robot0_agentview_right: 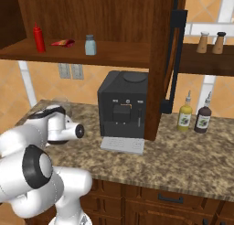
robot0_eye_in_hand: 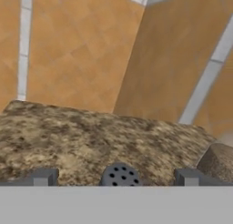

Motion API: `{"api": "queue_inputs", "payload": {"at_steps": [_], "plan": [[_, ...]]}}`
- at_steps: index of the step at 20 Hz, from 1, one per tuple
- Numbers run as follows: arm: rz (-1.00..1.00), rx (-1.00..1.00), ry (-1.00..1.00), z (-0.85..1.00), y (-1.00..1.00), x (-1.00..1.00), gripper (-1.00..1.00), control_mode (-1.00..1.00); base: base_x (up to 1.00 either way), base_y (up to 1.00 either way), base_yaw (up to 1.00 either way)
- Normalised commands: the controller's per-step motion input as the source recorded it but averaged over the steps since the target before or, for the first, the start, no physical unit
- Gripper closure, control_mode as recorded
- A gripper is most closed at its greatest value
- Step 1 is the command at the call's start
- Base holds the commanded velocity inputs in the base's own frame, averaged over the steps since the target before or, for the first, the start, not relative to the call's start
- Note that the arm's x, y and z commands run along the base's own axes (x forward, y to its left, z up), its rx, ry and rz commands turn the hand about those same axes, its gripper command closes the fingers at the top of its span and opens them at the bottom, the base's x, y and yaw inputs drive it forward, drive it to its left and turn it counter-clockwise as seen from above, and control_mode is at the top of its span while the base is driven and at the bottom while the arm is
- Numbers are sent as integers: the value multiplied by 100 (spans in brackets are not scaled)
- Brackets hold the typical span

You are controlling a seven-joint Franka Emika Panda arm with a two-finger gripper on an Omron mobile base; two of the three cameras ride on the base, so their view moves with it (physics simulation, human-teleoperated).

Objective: Put the shaker and condiment bottle from the counter next to their counterparts in the cabinet.

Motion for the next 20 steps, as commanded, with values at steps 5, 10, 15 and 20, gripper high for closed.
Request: {"api": "queue_inputs", "payload": {"at_steps": [5,10,15,20], "plan": [[-7,0,0,-9,1,33,-100,-100,0,0,0],[-3,0,6,-31,8,34,-100,-100,0,0,0],[0,0,11,-19,10,16,-100,-100,0,0,0],[0,0,9,-8,5,5,-100,-100,0,0,0]]}}
